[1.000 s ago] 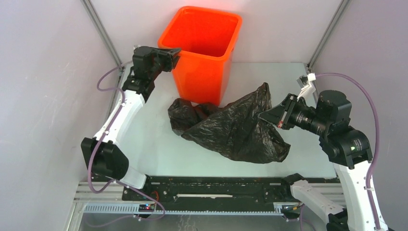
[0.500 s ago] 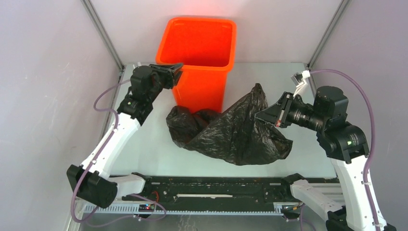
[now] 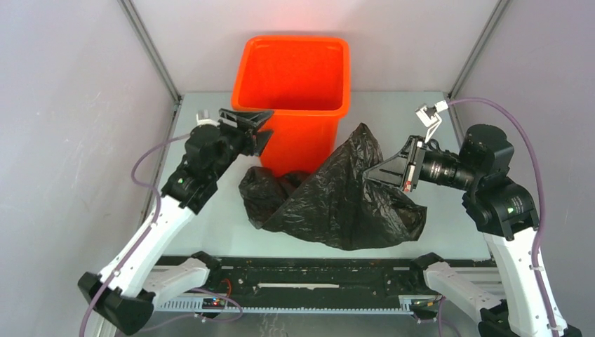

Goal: Put the trash bags into the trash bin

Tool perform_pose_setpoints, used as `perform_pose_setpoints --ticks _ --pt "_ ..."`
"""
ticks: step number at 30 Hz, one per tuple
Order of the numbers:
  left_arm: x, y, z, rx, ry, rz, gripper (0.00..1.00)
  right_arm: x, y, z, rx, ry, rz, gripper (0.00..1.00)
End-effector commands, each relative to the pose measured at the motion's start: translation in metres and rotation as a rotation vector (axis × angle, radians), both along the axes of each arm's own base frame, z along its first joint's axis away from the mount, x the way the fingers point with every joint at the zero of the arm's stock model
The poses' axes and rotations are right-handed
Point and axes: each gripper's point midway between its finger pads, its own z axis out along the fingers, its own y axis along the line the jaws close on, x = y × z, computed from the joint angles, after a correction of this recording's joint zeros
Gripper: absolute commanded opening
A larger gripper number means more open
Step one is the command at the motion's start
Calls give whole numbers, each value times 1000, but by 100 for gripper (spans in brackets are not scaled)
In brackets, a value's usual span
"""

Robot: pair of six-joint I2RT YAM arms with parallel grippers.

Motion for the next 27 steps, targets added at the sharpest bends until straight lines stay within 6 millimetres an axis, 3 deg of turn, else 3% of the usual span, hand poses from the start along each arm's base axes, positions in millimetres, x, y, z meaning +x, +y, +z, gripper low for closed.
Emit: perform_pose_setpoints --ticks 1,5,12,15,19,20,23,27 --pt "-35 16 4 57 -78 -20 77 -21 12 37 92 -91 115 0" --pt "-69 33 17 139 -166 -46 92 -26 27 49 150 -68 168 0" --pt "-137 83 47 398 -301 -24 100 -40 78 104 354 -29 360 0" --pt "-168 105 67 427 -375 9 100 -29 104 141 449 -16 368 0" --pt "-209 124 90 336 -491 33 100 -2 129 215 653 10 370 0" --pt "-220 125 96 313 -537 22 100 1 126 241 700 0 364 0" --pt "-247 116 101 281 -616 -76 100 33 122 280 824 41 280 0" --pt "-259 81 103 288 -643 -303 100 67 110 301 964 167 192 0"
